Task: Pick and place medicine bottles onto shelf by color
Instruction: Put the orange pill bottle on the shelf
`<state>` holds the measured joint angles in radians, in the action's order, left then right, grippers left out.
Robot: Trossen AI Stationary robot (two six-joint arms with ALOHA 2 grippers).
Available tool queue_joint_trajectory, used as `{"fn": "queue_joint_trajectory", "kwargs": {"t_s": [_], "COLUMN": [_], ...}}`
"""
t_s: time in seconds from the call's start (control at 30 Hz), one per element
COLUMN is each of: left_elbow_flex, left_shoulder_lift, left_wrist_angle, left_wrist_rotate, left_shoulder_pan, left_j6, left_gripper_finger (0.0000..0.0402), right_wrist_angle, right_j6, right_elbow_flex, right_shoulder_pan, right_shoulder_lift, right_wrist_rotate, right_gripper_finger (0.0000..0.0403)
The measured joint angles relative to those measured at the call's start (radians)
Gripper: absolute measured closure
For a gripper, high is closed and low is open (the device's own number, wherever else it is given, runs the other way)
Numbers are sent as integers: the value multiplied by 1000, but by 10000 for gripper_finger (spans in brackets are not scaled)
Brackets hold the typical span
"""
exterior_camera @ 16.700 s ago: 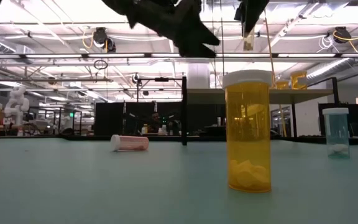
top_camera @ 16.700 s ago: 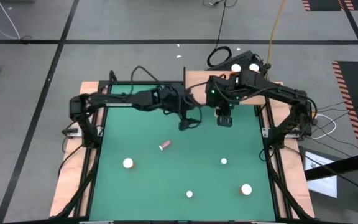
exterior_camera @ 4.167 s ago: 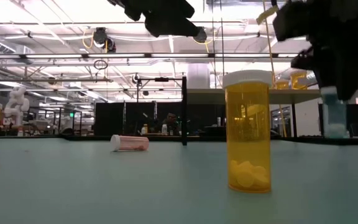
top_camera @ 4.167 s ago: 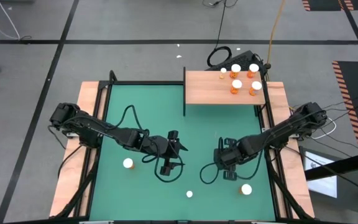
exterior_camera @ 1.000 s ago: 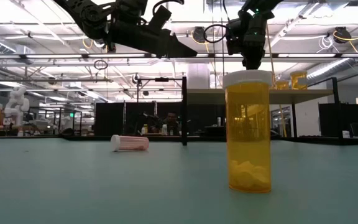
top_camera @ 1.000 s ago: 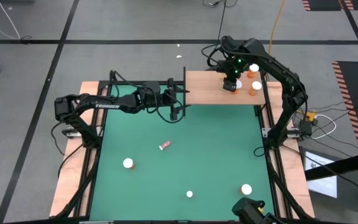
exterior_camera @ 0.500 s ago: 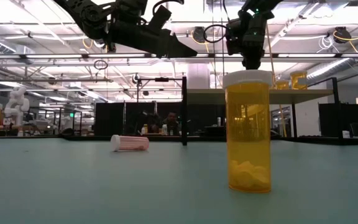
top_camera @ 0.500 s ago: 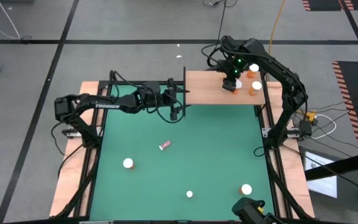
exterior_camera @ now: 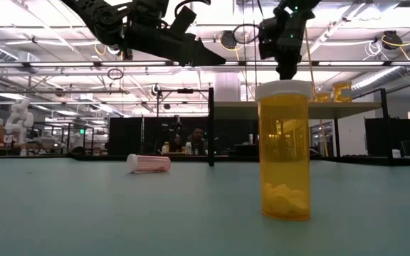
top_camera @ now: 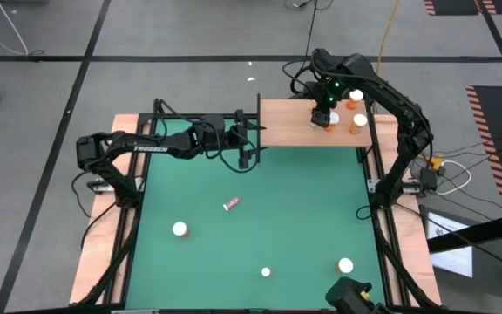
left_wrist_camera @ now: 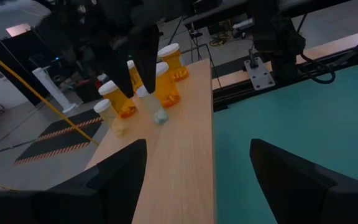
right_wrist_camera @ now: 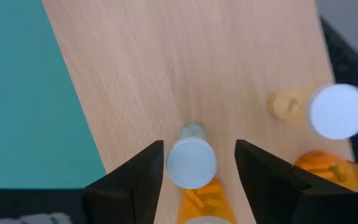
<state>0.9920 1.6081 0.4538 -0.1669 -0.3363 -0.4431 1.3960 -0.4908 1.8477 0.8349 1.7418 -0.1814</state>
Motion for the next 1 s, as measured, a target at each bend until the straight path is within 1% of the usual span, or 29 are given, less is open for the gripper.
{"fn": "queue_joint_trajectory", "kwargs": {"t_s": [0.1,0.2,0.27,0.33,0.5,0.57,0.67,0.77,0.9,1.0], "left_elbow_flex": [0,0,1,1,1,1,1,1,0,1], "left_shoulder_lift": [0,-14,-33,-64,-145,-173,-205,-231,-241,-247], "left_wrist_angle": [-1,-36,-57,-111,-249,-295,-344,-413,-462,-460], "left_wrist_rotate": [0,4,24,48,99,123,161,199,243,264], "left_shoulder_pan": [0,0,6,14,46,63,90,118,157,183], "left_j6": [0,8,11,19,35,43,54,63,79,90], "left_gripper_finger": [117,117,117,117,117,117,117,117,117,117], "right_wrist_angle": [-30,-83,-125,-167,-237,-275,-347,-445,-589,-699], "right_j6": [-3,14,38,66,122,146,176,217,284,319], "right_elbow_flex": [0,0,0,0,-3,-28,-109,-226,-403,-542], "right_shoulder_pan": [-25,-68,-105,-147,-272,-328,-406,-481,-584,-650], "right_shoulder_lift": [-34,-84,-124,-165,-253,-289,-353,-426,-517,-568], "right_wrist_rotate": [4,58,90,106,103,103,105,113,213,264], "right_gripper_finger": [208,208,208,208,208,208,208,208,208,208]}}
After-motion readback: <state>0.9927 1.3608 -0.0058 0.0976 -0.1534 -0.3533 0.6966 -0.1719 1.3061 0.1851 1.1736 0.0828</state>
